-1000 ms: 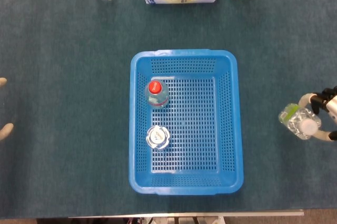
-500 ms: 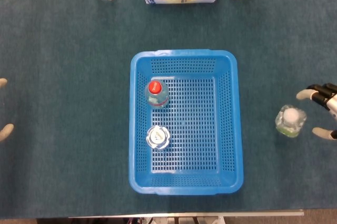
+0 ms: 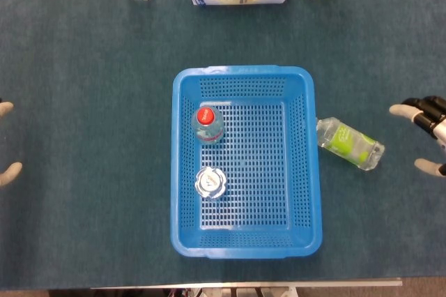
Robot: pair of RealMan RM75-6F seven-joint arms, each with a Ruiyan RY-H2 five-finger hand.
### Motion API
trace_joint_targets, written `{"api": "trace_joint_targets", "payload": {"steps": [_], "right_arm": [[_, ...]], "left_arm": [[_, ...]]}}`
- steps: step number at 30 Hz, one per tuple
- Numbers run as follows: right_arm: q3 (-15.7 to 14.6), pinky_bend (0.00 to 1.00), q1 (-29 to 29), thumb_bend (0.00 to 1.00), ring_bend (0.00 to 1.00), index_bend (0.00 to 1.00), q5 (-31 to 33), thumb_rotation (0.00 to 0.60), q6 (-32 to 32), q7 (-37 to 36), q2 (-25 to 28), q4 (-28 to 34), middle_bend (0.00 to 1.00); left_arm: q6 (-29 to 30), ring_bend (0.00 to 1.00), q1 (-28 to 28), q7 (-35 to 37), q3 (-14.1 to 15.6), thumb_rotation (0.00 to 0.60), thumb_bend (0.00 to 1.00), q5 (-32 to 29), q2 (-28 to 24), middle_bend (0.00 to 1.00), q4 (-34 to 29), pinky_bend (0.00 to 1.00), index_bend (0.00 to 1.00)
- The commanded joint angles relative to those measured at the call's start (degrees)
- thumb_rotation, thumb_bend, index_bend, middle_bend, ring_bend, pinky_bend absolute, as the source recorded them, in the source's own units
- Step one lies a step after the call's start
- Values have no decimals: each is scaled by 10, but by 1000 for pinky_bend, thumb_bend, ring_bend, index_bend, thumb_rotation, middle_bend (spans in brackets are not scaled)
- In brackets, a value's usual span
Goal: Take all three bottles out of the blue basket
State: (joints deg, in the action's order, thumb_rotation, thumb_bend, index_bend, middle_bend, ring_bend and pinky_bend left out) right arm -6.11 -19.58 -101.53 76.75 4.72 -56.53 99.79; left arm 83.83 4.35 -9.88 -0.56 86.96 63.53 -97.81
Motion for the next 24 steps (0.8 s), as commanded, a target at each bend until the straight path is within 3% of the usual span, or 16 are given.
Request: {"api": "trace_joint_targets", "payload": {"steps": [1, 8, 17, 24], "right_arm": [[9, 580, -2, 0, 315, 245, 3, 600, -2, 11, 0, 3, 303], [29, 579, -10, 0, 315, 245, 11, 600, -12, 16, -2, 2, 303], [62, 579, -32, 0, 315, 245, 22, 600, -26, 29, 8, 6, 303], [78, 579, -47, 0, 315, 245, 41, 600, -50, 31, 19, 5, 303]], "left_arm": [[-5, 120, 5, 30, 6, 600, 108, 18, -7, 193, -6, 370, 210], [-19, 121, 34, 131, 27, 600, 110, 101, -35, 201, -34, 369, 228], [-14, 152, 73, 159, 37, 600, 111, 208, -23, 216, -40, 369, 221], [-38, 156, 108, 158, 45, 600, 111, 253, -5, 217, -27, 369, 211]]}}
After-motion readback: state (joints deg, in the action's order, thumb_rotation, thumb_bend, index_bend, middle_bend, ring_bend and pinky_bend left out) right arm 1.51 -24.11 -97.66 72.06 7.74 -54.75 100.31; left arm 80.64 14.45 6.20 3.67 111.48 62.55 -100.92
